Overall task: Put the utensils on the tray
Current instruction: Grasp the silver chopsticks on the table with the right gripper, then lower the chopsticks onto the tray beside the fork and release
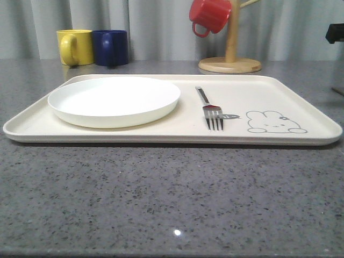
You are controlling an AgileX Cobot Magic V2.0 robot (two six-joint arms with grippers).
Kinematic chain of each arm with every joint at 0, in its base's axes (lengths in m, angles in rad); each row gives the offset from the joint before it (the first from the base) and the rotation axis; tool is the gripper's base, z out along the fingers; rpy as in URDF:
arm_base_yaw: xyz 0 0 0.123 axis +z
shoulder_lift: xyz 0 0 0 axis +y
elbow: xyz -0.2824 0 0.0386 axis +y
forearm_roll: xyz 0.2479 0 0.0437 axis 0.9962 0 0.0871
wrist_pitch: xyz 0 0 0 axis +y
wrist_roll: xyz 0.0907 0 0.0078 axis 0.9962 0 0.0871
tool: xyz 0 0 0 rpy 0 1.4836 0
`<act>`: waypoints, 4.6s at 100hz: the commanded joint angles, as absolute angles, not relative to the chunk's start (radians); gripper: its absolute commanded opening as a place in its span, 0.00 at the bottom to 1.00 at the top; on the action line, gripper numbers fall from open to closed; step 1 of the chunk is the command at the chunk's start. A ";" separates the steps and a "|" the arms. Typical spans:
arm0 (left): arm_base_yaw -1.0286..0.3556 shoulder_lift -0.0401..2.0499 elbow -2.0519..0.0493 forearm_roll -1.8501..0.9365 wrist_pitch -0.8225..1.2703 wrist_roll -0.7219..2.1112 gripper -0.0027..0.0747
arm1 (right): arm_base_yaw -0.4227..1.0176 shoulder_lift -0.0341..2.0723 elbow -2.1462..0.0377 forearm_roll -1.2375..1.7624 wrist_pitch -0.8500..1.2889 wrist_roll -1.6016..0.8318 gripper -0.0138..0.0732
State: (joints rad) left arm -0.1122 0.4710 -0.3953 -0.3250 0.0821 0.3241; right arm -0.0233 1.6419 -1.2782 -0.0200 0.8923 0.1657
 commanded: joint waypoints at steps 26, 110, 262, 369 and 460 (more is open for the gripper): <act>-0.111 0.475 -0.424 -0.336 0.000 0.325 0.01 | -0.030 1.652 -1.300 -0.021 0.842 0.155 0.53; -0.111 0.475 -0.424 -0.336 0.000 0.325 0.01 | -0.030 1.691 -1.298 -0.021 0.856 0.146 0.53; -0.111 0.475 -0.424 -0.336 0.000 0.325 0.01 | 0.386 1.590 -1.365 0.022 0.775 0.483 0.12; -0.111 0.475 -0.424 -0.336 0.000 0.325 0.01 | 0.418 1.706 -1.369 0.020 0.746 0.528 0.49; -0.111 0.475 -0.424 -0.336 0.000 0.325 0.01 | 0.134 1.630 -1.571 -0.010 1.055 0.159 0.50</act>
State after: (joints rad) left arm -0.1122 0.4710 -0.3953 -0.3250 0.0821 0.3241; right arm 0.1952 1.6988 -1.5378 0.0000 1.0514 0.2156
